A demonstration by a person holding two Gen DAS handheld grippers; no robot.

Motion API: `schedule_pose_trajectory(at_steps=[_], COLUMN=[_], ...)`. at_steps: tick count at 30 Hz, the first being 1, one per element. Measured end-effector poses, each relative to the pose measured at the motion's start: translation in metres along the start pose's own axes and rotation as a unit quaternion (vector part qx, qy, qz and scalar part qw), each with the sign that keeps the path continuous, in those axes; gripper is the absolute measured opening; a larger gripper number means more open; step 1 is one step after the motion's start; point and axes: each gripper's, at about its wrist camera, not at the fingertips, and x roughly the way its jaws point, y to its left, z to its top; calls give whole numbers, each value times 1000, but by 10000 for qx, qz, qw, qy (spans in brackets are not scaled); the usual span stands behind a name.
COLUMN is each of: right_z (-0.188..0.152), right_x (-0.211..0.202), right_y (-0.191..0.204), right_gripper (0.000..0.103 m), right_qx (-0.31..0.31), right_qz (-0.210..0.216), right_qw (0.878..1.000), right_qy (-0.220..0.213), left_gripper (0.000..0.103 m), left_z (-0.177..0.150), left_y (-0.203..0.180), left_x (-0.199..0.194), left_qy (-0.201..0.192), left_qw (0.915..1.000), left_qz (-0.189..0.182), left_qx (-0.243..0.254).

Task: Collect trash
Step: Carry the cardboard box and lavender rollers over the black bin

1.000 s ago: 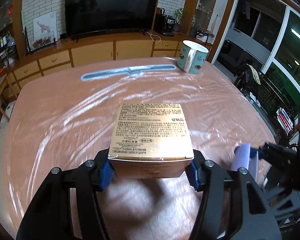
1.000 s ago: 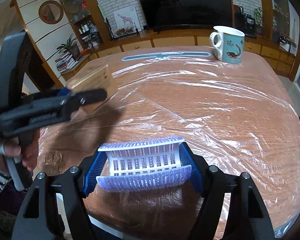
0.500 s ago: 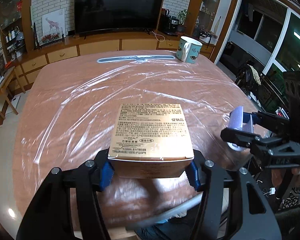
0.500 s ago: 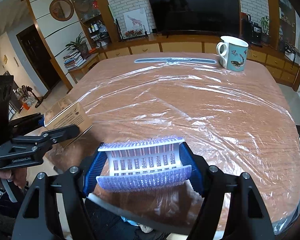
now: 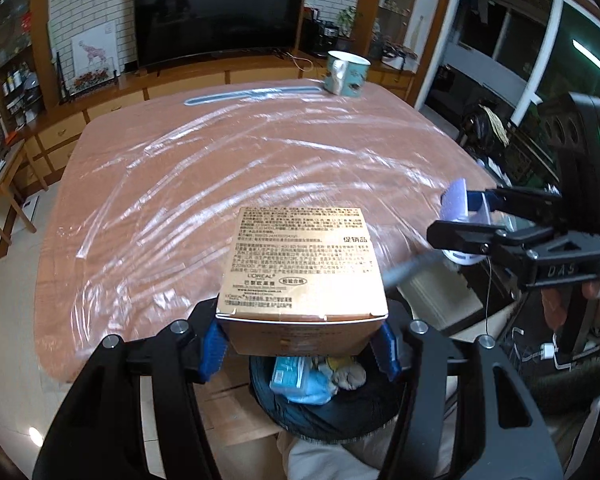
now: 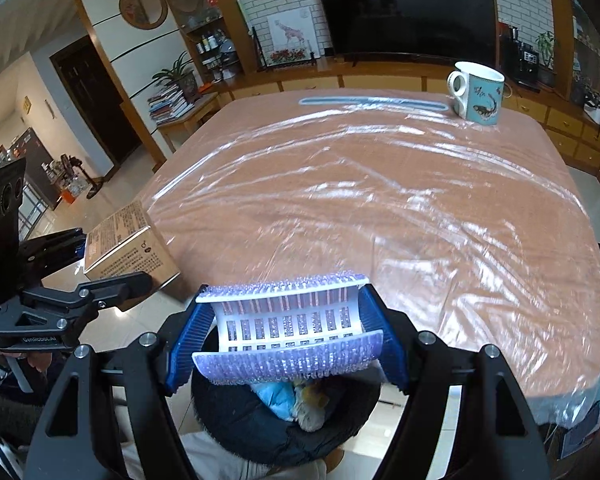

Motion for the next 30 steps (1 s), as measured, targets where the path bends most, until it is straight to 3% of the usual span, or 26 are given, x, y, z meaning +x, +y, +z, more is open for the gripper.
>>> schedule_pose_trajectory(at_steps=[7, 17, 30], right_z=[-25, -52, -79], right_x=[-7, -12, 17], right_y=[8, 12, 12], right_gripper=[72, 72, 72], right_qx=[-40, -29, -44], right_qz=[106, 198, 83], right_qw=[9997, 9989, 9972], right_qy=[231, 418, 739], left_gripper=[59, 59, 59], left_z=[-24, -55, -84], left_y=[-22, -45, -42], left_x=[-8, 2, 39], left_qy=[173, 535, 1107], left_qw=[9987, 9956, 9921], left_qz=[-330, -367, -209], left_qx=[338, 674, 558])
